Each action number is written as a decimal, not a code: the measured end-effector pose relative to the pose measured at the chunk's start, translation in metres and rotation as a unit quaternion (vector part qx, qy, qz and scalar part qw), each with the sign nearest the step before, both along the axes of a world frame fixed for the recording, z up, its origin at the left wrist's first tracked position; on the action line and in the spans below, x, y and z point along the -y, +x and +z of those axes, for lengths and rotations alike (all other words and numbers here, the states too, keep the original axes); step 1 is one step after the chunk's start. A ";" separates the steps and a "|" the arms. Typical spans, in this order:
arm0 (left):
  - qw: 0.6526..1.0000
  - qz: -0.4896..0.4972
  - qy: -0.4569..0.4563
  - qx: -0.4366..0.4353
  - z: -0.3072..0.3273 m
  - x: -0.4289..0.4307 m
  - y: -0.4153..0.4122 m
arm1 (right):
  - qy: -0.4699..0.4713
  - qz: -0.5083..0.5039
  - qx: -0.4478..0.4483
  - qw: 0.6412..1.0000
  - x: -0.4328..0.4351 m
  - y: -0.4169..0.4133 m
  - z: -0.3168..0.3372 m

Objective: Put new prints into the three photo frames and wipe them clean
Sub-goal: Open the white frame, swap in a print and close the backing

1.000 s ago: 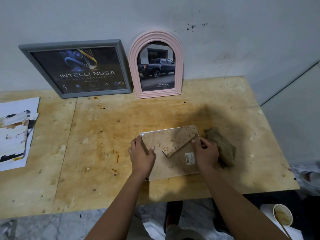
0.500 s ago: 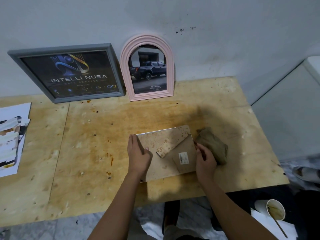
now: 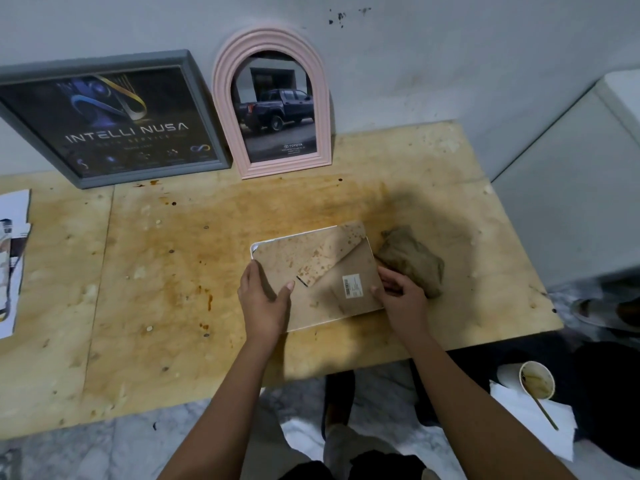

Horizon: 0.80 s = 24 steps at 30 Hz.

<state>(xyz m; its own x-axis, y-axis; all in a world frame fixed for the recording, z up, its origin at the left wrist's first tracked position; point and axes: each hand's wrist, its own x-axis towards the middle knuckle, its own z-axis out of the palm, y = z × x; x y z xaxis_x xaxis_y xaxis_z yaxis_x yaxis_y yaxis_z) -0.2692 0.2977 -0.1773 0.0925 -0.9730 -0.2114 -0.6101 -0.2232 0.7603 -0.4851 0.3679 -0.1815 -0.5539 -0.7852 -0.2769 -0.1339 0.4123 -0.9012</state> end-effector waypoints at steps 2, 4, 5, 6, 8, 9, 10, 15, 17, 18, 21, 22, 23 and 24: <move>1.000 0.008 -0.011 0.001 -0.003 0.000 0.001 | -0.002 -0.015 -0.003 1.000 0.002 0.002 -0.001; 1.000 0.012 -0.020 0.005 -0.005 0.000 0.001 | -0.004 -0.030 -0.005 1.000 0.001 0.004 -0.002; 1.000 0.014 -0.022 0.004 -0.006 0.000 0.000 | -0.004 -0.037 -0.005 0.999 0.001 0.005 -0.002; 1.000 0.015 -0.023 0.003 -0.008 0.000 0.000 | -0.004 -0.043 -0.006 0.999 0.001 0.005 -0.003; 1.000 0.013 -0.029 -0.001 -0.010 0.001 0.000 | 0.000 -0.049 -0.012 0.999 0.003 0.005 -0.003; 0.999 0.012 -0.032 -0.001 -0.011 0.000 0.000 | 0.003 -0.047 -0.017 0.999 0.003 0.005 -0.004; 0.999 0.011 -0.033 0.001 -0.011 0.000 0.001 | 0.006 -0.044 -0.020 0.999 0.003 0.006 -0.003; 0.999 -0.011 -0.033 0.021 -0.009 -0.002 0.001 | 0.008 -0.012 -0.016 1.000 -0.006 0.004 -0.001; 0.999 -0.014 -0.033 0.017 -0.009 0.000 0.002 | 0.016 0.014 -0.001 1.000 -0.006 -0.002 -0.001; 0.999 -0.011 -0.033 0.015 -0.008 0.000 0.003 | 0.019 0.024 0.005 1.000 -0.005 -0.004 0.000; 0.999 -0.009 -0.033 0.017 -0.007 0.000 0.002 | 0.038 0.025 0.003 0.999 -0.002 -0.007 0.001; 0.999 -0.010 -0.033 0.019 -0.006 -0.001 0.001 | 0.042 0.017 0.001 0.999 -0.001 -0.007 0.000; 0.999 -0.010 -0.033 0.021 -0.006 -0.001 0.001 | 0.046 0.008 -0.003 0.999 -0.001 -0.006 0.000; 0.999 -0.010 -0.035 0.023 -0.006 0.000 0.001 | 0.050 0.000 -0.008 0.999 -0.002 -0.005 -0.001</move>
<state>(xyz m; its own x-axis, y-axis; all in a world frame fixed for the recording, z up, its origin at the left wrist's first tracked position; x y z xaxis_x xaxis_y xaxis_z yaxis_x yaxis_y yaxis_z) -0.2680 0.2979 -0.1829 0.0805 -0.9870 -0.1394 -0.6490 -0.1580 0.7442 -0.4900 0.3697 -0.1825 -0.5587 -0.7545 -0.3443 -0.1488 0.4996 -0.8534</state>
